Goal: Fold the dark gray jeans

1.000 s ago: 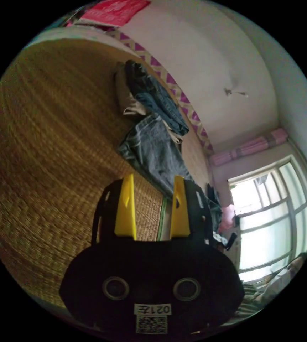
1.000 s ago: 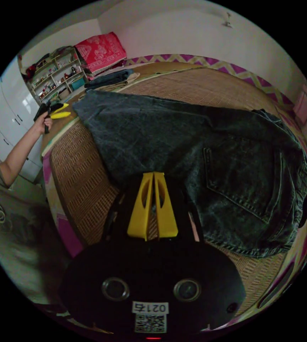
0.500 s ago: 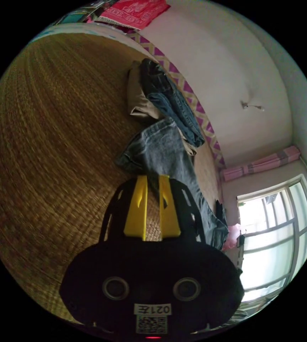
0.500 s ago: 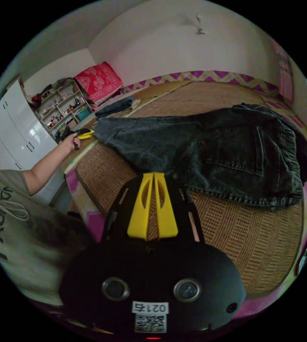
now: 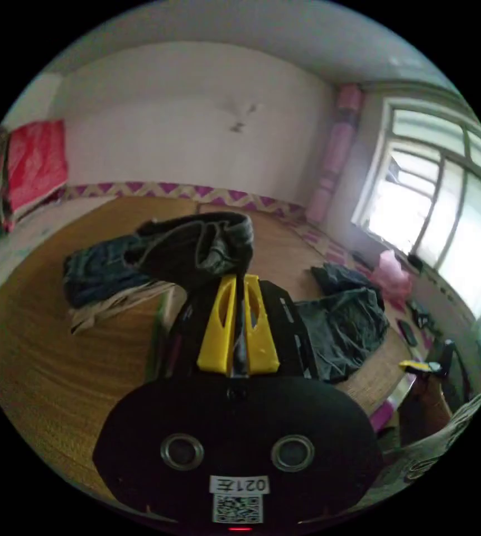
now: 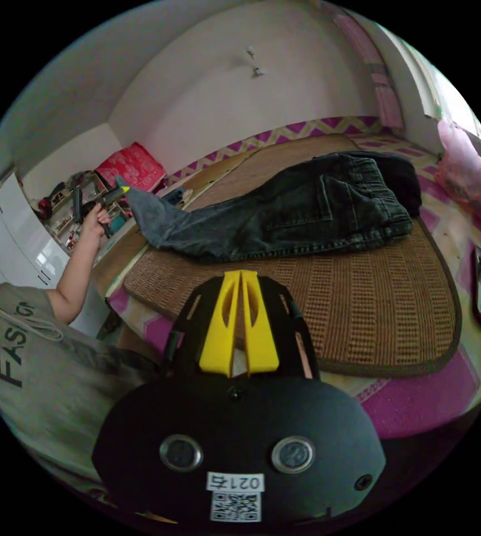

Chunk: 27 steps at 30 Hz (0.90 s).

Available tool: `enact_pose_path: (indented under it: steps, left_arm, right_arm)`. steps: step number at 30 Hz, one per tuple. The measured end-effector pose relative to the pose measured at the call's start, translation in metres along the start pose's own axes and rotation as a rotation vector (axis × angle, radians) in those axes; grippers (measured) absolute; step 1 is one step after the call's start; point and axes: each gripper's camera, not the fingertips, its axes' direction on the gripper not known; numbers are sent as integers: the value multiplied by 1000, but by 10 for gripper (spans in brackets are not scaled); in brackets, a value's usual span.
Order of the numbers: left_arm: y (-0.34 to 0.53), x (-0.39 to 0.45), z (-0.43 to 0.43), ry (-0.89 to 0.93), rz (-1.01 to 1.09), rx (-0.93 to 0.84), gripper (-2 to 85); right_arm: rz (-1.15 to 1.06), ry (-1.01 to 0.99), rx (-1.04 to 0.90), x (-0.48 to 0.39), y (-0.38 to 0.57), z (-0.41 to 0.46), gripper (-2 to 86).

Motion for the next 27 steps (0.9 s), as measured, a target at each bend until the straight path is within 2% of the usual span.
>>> enact_pose_path:
  steps: [3,5,8,9,14,16,18,21,22,25,27]
  left_arm:
    - [3,103,67,111,97,-100,-9]
    - [26,168,139,160,142,-285,-9]
    - [75,223,217,132,205,-542,-8]
    - [76,228,213,123,202,-472,-8]
    - [61,286,202,55,274,-367,-4]
    - [69,301,217,54,305,-409,3]
    - [83,310,242,65,321,-525,27]
    - [84,314,231,163,290,-401,46]
    - [84,315,228,247,283,-376,50]
    - [90,317,225,448,286,-387,33]
    - [95,317,218,462,282,-391,10]
  right_arm:
    - [35,-6,2,16,13,-10,-6]
    - [62,-18,21,27,23,-20,-6]
    - [88,-35,30,40,33,-29,-6]
    - [91,-36,29,42,35,-31,-6]
    - [126,-33,37,66,44,-41,-3]
    - [140,-47,55,74,42,-42,-1]
    - [152,-78,83,83,37,-44,5]
    - [232,-86,166,104,23,-50,52]
    - [295,-63,194,117,15,-52,82]
    - [463,-1,198,163,-9,-47,131]
    - [579,8,186,193,-22,-39,144]
